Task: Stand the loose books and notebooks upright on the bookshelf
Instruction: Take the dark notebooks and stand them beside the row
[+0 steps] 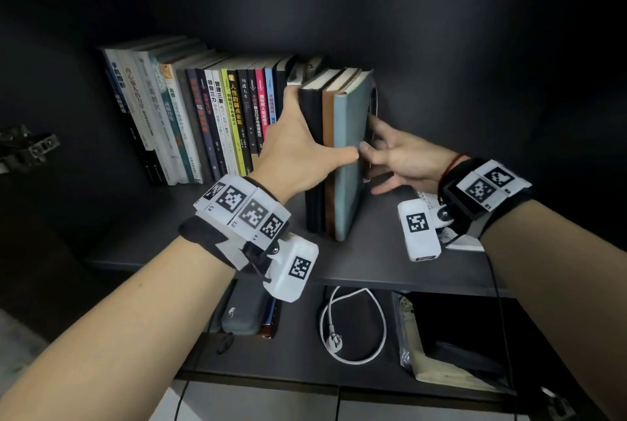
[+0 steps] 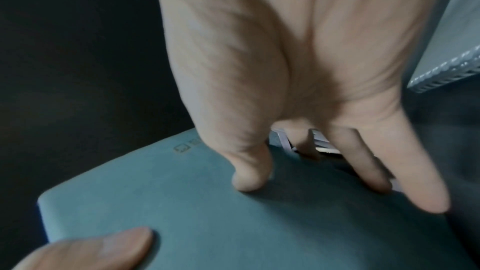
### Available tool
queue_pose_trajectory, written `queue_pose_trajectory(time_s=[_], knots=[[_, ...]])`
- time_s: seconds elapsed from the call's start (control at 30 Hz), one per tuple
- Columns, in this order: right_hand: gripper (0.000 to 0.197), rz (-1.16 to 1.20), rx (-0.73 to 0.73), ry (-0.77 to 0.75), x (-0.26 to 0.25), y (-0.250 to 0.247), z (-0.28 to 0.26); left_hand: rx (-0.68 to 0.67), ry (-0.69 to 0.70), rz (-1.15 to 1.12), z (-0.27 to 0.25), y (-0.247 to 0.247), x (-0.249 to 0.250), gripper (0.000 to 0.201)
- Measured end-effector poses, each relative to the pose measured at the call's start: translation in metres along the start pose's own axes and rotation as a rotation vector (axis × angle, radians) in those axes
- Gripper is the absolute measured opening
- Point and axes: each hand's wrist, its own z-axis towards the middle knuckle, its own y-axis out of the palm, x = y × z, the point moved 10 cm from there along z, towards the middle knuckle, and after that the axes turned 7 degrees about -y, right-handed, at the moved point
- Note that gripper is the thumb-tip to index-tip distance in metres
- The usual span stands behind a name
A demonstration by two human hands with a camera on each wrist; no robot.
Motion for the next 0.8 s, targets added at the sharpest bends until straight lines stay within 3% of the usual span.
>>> queue_pose_trajectory(time_s=[0.1,0.23,0.33,0.47,0.57,0.73,0.8], knots=[[0.072,0.067,0.005,-0.090,-0.013,0.006,-0.003,0.063,0.081,0.005,-0.002,-0.010,0.011,0.076],[0.076,0.185,0.091,-0.221,-0.039,-0.001,0.008,0.127,0.199,-0.034,0.002,-0.026,0.027,0.082],[0.072,0.172,0.146,-0.232,-0.045,-0.008,0.024,0.173,0.188,-0.073,0.015,-0.027,0.024,0.089],[0.075,0.040,0.168,-0.172,-0.028,-0.004,0.040,0.180,0.125,-0.034,0.027,-0.004,0.001,0.081],[0.095,0.005,0.145,-0.133,-0.015,-0.001,0.043,0.191,0.116,0.002,0.032,0.010,-0.011,0.081],[0.152,-0.120,-0.099,0.002,0.008,0.024,0.044,0.232,0.112,0.045,0.038,0.014,-0.009,0.087],[0.166,-0.209,-0.060,0.003,0.013,0.026,0.045,0.224,0.104,0.063,0.040,0.018,-0.007,0.086]])
